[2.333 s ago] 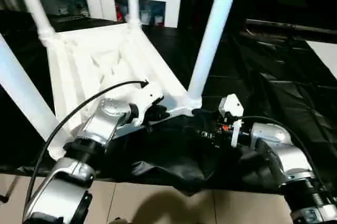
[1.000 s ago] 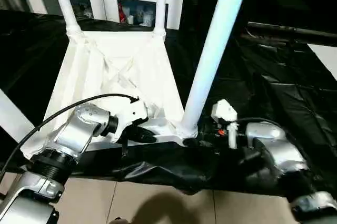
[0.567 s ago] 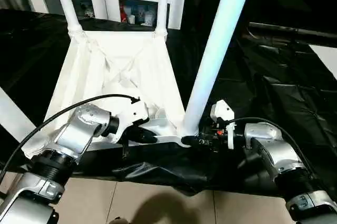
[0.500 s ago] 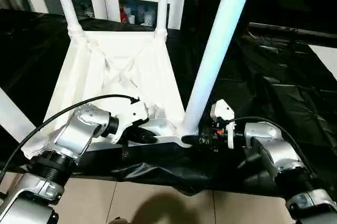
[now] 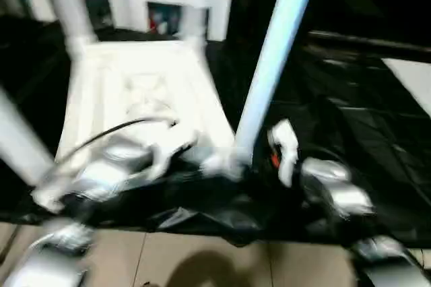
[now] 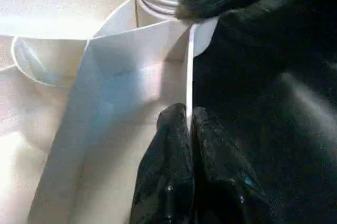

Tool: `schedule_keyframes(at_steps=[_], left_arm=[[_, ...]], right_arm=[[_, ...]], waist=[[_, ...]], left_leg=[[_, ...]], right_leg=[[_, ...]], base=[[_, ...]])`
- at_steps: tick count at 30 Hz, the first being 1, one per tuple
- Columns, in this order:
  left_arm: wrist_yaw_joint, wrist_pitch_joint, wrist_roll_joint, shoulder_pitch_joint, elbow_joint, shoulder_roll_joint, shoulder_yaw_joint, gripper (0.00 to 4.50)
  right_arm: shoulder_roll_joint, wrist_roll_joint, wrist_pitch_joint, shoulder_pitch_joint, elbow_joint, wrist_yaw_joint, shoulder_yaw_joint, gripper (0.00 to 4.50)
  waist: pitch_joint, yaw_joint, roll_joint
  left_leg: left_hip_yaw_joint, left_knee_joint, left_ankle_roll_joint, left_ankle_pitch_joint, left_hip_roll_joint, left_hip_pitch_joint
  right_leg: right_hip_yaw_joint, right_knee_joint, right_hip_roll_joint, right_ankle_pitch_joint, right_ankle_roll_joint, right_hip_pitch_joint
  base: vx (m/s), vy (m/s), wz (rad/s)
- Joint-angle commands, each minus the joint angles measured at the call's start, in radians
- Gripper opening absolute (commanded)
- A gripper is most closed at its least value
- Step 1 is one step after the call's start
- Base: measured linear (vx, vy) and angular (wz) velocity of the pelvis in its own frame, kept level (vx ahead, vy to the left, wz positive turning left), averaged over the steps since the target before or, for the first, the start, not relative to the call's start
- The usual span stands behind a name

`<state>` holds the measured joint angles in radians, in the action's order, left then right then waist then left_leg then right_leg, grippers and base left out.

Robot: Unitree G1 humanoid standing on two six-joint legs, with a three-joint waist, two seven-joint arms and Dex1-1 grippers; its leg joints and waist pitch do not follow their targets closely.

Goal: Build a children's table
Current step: Rotate leg to tighten

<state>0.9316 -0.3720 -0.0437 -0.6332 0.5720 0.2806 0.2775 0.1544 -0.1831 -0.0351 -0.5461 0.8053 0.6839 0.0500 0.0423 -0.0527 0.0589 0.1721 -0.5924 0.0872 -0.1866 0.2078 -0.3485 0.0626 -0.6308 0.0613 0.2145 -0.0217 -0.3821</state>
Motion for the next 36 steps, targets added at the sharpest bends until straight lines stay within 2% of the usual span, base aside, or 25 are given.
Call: schedule_keyframes(at_steps=[1,3,6,8,10,11,12,13,16,17,19,20,21,22,24,25,26,27,31,34,36], left_arm=[[-0.152,-0.026,0.014,-0.014,0.092,-0.048,-0.052,0.0],[-0.259,-0.027,-0.002,-0.056,0.149,-0.105,-0.064,0.0],[-0.306,-0.019,-0.021,-0.081,0.186,-0.132,-0.061,0.0],[-0.315,-0.015,-0.038,-0.091,0.209,-0.14,-0.053,0.0],[-0.298,-0.018,-0.049,-0.086,0.203,-0.132,-0.039,0.0],[-0.288,-0.021,-0.051,-0.083,0.199,-0.127,-0.033,0.0],[-0.271,-0.024,-0.057,-0.077,0.189,-0.116,-0.022,0.0],[-0.271,-0.024,-0.057,-0.077,0.189,-0.116,-0.022,0.0],[-0.207,0.005,-0.054,-0.069,0.177,-0.086,-0.004,0.0],[-0.204,0.007,-0.052,-0.068,0.175,-0.084,-0.004,0.0],[-0.113,0.049,-0.028,-0.045,0.136,-0.056,0.001,0.0],[-0.077,0.064,-0.021,-0.038,0.124,-0.047,0.007,0.0],[0.014,0.078,-0.016,-0.008,0.074,-0.002,0.031,0.0],[0.046,0.081,-0.013,0.003,0.055,0.014,0.038,0.0],[0.068,0.068,-0.009,0.014,0.034,0.031,0.043,0.0],[0.122,0.086,0.001,0.033,0.0,0.061,0.056,0.0],[0.152,0.084,0.01,0.042,-0.019,0.075,0.062,0.0],[0.196,0.095,0.021,0.056,-0.046,0.096,0.075,0.0],[0.314,0.096,0.053,0.096,-0.129,0.153,0.103,0.0],[0.346,0.095,0.057,0.109,-0.161,0.173,0.105,0.0],[0.352,0.088,0.059,0.112,-0.175,0.179,0.1,0.0]], right_arm=[[-0.042,0.032,-0.004,-0.012,0.039,-0.082,0.024,2.69],[-0.1,0.088,0.006,-0.061,0.101,-0.284,0.027,2.69],[-0.141,0.105,0.022,-0.102,0.147,-0.361,0.02,2.68],[-0.165,0.091,0.035,-0.127,0.176,-0.376,-0.003,2.68],[-0.175,0.07,0.047,-0.128,0.163,-0.313,-0.006,2.68],[-0.178,0.059,0.055,-0.123,0.151,-0.274,-0.006,2.68],[-0.174,0.052,0.064,-0.114,0.133,-0.244,-0.007,3.23],[-0.174,0.052,0.064,-0.114,0.133,-0.244,-0.007,3.23],[-0.145,0.038,0.069,-0.096,0.088,-0.173,-0.002,3.47],[-0.141,0.036,0.066,-0.095,0.084,-0.165,-0.001,3.47],[-0.081,0.023,0.033,-0.063,0.017,-0.032,0.026,3.77],[-0.062,0.026,0.033,-0.053,0.0,0.004,0.038,3.77],[0.02,0.029,0.031,-0.009,-0.07,0.138,0.078,3.77],[0.047,0.029,0.031,0.005,-0.091,0.18,0.088,3.77],[0.077,0.03,0.027,0.019,-0.112,0.22,0.097,3.77],[0.115,0.026,0.016,0.034,-0.137,0.271,0.101,3.77],[0.129,0.023,0.012,0.038,-0.146,0.29,0.1,3.77],[0.143,0.023,0.012,0.042,-0.156,0.31,0.095,3.77],[0.176,0.02,0.002,0.053,-0.196,0.358,0.096,3.77],[0.187,0.006,-0.018,0.063,-0.228,0.386,0.11,3.77],[0.18,0.0,-0.026,0.066,-0.235,0.399,0.122,3.77]], waist=[[-0.046,0.0,-0.005],[-0.047,0.003,-0.006],[-0.049,0.002,-0.008],[-0.051,0.001,-0.009],[-0.053,0.0,-0.006],[-0.052,-0.001,-0.007],[-0.054,-0.001,-0.007],[-0.053,-0.004,-0.005],[-0.049,0.0,-0.003],[-0.048,0.006,-0.001],[-0.046,0.011,0.005],[-0.048,0.011,0.004],[-0.047,0.009,0.003],[-0.047,0.007,0.007],[-0.049,0.004,0.003],[-0.05,0.001,0.003],[-0.051,0.002,0.005],[-0.053,-0.002,0.001],[-0.051,-0.011,0.0],[-0.049,-0.017,-0.002],[-0.048,-0.02,-0.001]], left_leg=[[-0.006,0.072,0.013,-0.249,0.023,0.008],[-0.006,0.072,0.02,-0.236,0.021,0.007],[-0.007,0.072,0.013,-0.236,0.02,0.005],[-0.007,0.072,0.006,-0.223,0.02,0.001],[-0.004,0.071,-0.013,-0.193,0.022,-0.002],[-0.005,0.071,-0.017,-0.189,0.022,-0.002],[-0.005,0.071,-0.02,-0.184,0.022,-0.003],[-0.004,0.071,-0.028,-0.181,0.023,-0.002],[-0.006,0.075,-0.03,-0.197,0.022,-0.008],[-0.009,0.079,-0.03,-0.207,0.022,-0.015],[-0.014,0.079,-0.037,-0.208,0.022,-0.02],[-0.013,0.077,-0.038,-0.203,0.023,-0.017],[-0.011,0.076,-0.046,-0.202,0.025,-0.01],[-0.01,0.074,-0.058,-0.19,0.029,-0.011],[-0.006,0.073,-0.064,-0.167,0.03,-0.008],[-0.006,0.072,-0.067,-0.153,0.029,-0.007],[-0.004,0.072,-0.07,-0.146,0.03,-0.007],[-0.004,0.071,-0.073,-0.128,0.03,-0.006],[0.0,0.072,-0.074,-0.116,0.031,0.0],[0.002,0.074,-0.071,-0.128,0.034,0.006],[0.002,0.077,-0.056,-0.149,0.034,0.005]], right_leg=[[-0.05,0.103,0.08,0.352,-0.157,0.029],[-0.05,0.101,0.077,0.344,-0.157,0.027],[-0.049,0.102,0.078,0.333,-0.149,0.029],[-0.049,0.099,0.078,0.3,-0.151,0.031],[-0.05,0.092,0.077,0.221,-0.167,0.034],[-0.05,0.09,0.077,0.212,-0.17,0.035],[-0.05,0.089,0.077,0.201,-0.172,0.036],[-0.05,0.089,0.078,0.195,-0.176,0.036],[-0.047,0.093,0.078,0.235,-0.17,0.039],[-0.045,0.096,0.079,0.274,-0.153,0.044],[-0.044,0.099,0.079,0.298,-0.141,0.047],[-0.045,0.099,0.081,0.292,-0.143,0.045],[-0.047,0.1,0.081,0.277,-0.155,0.039],[-0.049,0.096,0.081,0.247,-0.166,0.04],[-0.05,0.089,0.079,0.193,-0.19,0.038],[-0.049,0.085,0.078,0.163,-0.201,0.04],[-0.05,0.084,0.077,0.147,-0.206,0.039],[-0.05,0.08,0.079,0.118,-0.217,0.041],[-0.051,0.074,0.076,0.067,-0.241,0.037],[-0.051,0.077,0.075,0.072,-0.239,0.034],[-0.052,0.079,0.076,0.101,-0.234,0.033]], base=[[0.0,0.0,0.0],[0.0,0.0,0.0],[0.0,0.0,0.0],[0.0,0.0,0.0],[0.0,0.0,0.0],[0.0,0.0,0.0],[0.0,0.0,0.0],[0.0,0.0,0.0],[0.0,0.0,0.0],[0.0,0.0,0.0],[0.0,0.0,0.0],[0.0,0.0,0.0],[0.0,0.0,0.0],[0.0,0.0,0.0],[0.0,0.0,0.0],[0.0,0.0,0.0],[0.0,0.0,0.0],[0.0,0.0,0.0],[0.0,0.0,0.0],[0.0,0.0,0.0],[0.0,0.0,0.0]])
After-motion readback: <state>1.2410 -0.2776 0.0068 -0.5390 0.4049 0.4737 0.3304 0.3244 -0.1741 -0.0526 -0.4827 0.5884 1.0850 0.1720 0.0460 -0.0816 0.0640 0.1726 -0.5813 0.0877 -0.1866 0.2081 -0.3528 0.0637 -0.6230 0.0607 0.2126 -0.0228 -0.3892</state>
